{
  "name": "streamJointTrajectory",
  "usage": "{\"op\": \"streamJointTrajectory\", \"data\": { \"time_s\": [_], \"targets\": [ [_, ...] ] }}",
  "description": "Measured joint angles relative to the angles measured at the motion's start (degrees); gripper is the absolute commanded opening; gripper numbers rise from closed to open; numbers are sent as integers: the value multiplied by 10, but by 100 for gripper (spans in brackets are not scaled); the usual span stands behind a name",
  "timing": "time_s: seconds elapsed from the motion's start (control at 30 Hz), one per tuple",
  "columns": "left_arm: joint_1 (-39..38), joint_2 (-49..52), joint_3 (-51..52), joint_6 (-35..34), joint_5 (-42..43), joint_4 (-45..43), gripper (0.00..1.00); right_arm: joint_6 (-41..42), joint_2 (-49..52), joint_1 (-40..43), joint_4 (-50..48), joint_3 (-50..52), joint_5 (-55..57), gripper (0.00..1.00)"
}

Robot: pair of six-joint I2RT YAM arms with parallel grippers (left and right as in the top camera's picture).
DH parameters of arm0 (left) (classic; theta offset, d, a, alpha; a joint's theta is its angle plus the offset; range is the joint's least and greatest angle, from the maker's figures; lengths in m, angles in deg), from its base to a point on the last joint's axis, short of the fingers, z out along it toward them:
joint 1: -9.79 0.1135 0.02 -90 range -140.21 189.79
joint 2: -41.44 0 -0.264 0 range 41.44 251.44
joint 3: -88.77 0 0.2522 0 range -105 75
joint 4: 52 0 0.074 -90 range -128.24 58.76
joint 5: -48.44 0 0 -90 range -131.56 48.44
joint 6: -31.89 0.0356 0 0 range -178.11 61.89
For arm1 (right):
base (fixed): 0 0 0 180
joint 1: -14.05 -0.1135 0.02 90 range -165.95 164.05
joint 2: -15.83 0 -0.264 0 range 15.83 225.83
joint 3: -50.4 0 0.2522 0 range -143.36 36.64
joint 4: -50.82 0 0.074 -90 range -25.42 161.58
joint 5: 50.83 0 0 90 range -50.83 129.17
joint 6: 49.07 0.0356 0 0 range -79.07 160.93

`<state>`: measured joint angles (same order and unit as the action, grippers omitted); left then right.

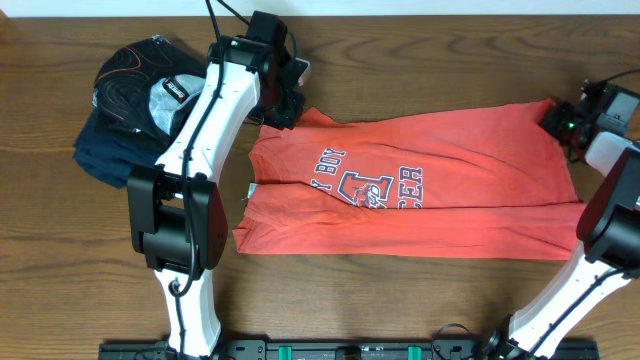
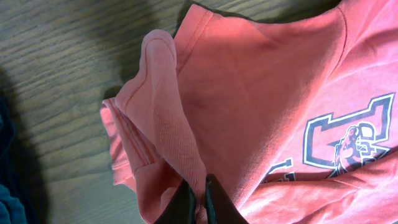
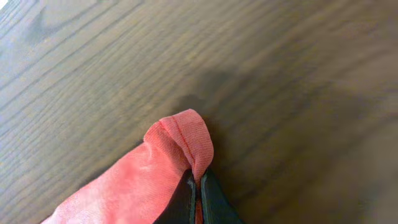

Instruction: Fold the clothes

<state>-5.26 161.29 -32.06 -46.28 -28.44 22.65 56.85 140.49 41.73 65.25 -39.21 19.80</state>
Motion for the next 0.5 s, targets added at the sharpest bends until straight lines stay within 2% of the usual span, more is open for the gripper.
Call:
{"op": "streamJointTrajectory", "data": {
  "time_s": [0.33,0.5],
  "targets": [
    [0,0,0,0,0,0,6,5,-145,57,67,6,-19,1],
    [0,0,0,0,0,27,6,3,-158,66,125,5,-19,1]
  ]
}}
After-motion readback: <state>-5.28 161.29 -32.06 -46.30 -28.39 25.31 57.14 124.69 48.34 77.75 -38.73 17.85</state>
